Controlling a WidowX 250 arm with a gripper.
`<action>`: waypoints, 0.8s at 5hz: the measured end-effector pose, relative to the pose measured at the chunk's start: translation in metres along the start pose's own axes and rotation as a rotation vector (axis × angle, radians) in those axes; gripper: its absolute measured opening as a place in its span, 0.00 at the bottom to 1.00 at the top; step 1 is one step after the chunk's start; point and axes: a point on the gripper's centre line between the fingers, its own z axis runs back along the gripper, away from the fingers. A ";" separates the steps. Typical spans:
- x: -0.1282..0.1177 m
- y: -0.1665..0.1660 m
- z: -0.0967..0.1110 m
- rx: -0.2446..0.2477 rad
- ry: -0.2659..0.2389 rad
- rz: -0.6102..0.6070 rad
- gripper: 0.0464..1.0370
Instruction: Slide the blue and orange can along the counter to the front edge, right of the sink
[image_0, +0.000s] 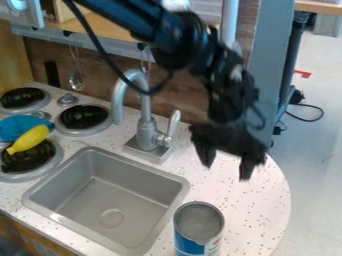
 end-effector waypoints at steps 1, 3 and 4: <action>0.001 0.000 0.034 -0.033 -0.054 0.034 0.96; -0.056 -0.004 0.076 -0.096 0.036 0.050 0.96; -0.083 -0.004 0.095 -0.087 0.103 0.036 0.96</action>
